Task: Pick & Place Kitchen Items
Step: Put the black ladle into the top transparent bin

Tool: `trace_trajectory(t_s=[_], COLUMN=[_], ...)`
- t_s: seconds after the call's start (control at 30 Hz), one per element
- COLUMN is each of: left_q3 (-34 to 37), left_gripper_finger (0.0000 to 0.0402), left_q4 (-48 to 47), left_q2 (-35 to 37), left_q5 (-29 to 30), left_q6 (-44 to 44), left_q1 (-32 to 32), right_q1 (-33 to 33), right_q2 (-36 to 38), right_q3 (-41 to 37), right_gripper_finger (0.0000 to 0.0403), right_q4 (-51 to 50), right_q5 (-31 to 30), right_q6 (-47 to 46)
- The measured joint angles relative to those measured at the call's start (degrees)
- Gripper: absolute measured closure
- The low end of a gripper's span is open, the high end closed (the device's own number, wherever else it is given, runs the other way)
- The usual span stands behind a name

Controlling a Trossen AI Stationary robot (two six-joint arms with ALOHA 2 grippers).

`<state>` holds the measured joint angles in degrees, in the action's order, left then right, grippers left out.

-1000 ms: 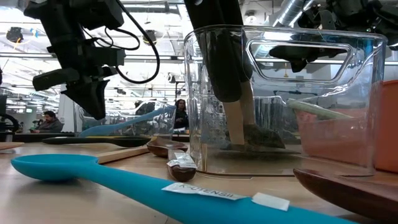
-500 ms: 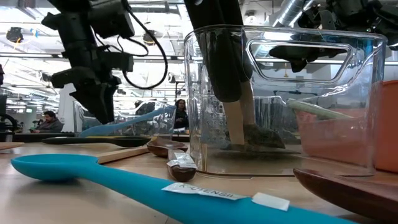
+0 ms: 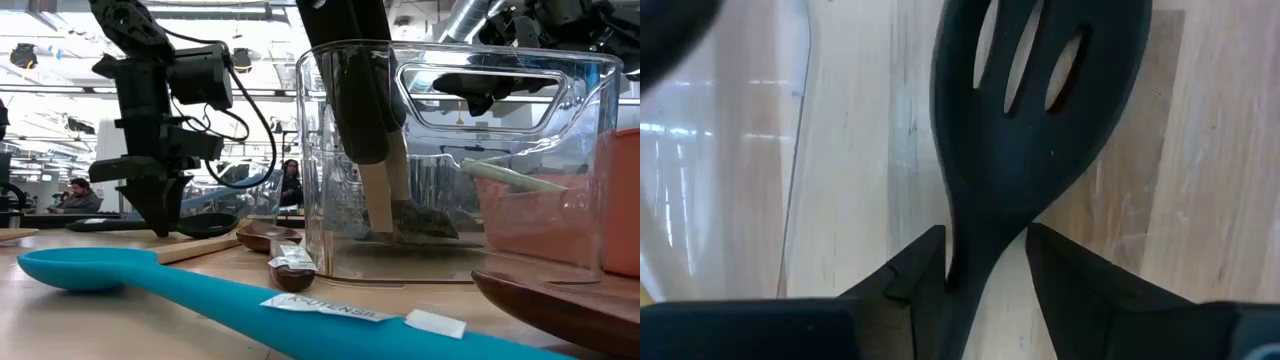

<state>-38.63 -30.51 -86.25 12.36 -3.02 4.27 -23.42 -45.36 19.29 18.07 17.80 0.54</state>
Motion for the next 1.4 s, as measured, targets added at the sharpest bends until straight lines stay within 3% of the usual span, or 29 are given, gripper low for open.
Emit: trace_trajectory(t_s=[0.27,0.6,0.93,1.4], left_q3=[0.1,0.1,0.3,0.3], left_gripper_finger=[0.0283,0.0375,0.0376,0.0377], left_q4=[0.8,0.9,-0.1,-1.0], left_q2=[-0.3,-0.3,0.8,21.7], left_q5=[-1.8,-2.1,-0.3,-0.3], left_q6=[0.1,-0.2,1.4,5.1], left_q1=[0.0,-0.3,-4.1,-7.2], right_q1=[0.0,0.0,0.0,0.0], right_q2=[0.0,0.0,0.0,0.0], right_q3=[0.0,0.0,0.0,0.0], right_gripper_finger=[0.0402,0.0402,0.0402,0.0402], right_q4=[0.0,0.0,0.0,0.0], right_q5=[0.0,0.0,0.0,0.0], right_q6=[0.0,-0.1,-0.1,0.0])
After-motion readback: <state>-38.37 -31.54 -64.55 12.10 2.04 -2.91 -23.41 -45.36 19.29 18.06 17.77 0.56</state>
